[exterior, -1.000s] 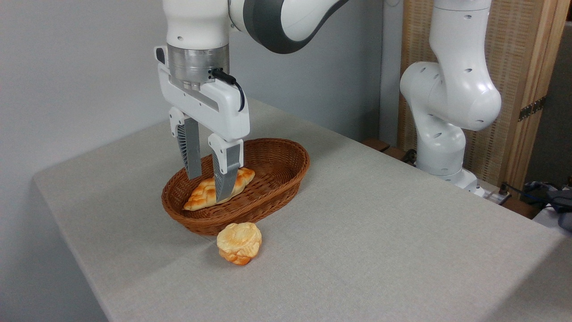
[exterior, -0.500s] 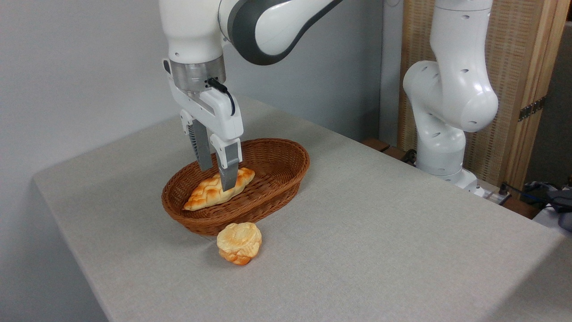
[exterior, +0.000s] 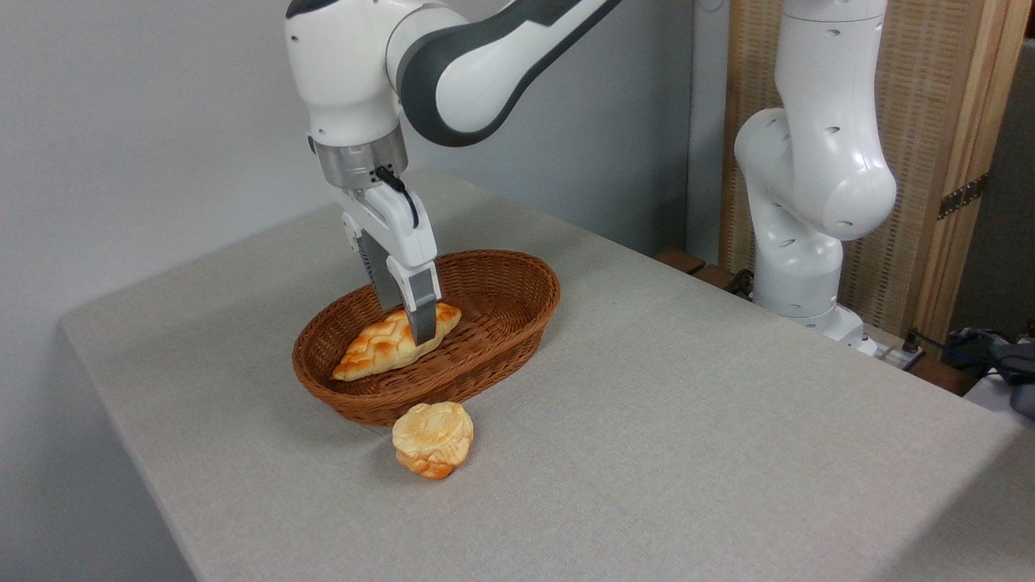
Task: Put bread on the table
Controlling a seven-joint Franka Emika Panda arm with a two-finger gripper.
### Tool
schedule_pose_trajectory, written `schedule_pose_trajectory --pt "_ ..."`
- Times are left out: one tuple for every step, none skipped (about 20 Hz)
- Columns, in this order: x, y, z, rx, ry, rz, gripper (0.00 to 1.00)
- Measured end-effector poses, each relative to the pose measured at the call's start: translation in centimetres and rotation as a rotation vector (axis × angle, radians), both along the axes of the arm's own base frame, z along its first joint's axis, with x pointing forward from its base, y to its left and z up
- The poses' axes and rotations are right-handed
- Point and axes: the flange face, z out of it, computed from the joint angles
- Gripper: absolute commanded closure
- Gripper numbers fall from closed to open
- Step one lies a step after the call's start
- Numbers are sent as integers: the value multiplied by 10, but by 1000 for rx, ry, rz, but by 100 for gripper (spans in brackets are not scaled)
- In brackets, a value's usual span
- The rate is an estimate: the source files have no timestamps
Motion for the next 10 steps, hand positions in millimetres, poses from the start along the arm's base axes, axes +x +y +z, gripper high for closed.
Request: schedule_pose_trajectory --pt "0 -4 -4 4 8 2 0" --pt "-1 -7 -9 8 16 7 0" --pt "-1 -11 -13 11 22 10 0" --pt "-2 -16 -17 15 27 14 0" --pt "-2 -20 -20 16 29 19 0" --pt "-3 -23 -24 19 32 25 0" --pt "-3 -26 -26 21 34 28 0" --pt "-2 -28 -28 20 31 33 0" --pt "-1 -30 -30 19 27 37 0" --pt "-1 -31 -31 18 26 41 0"
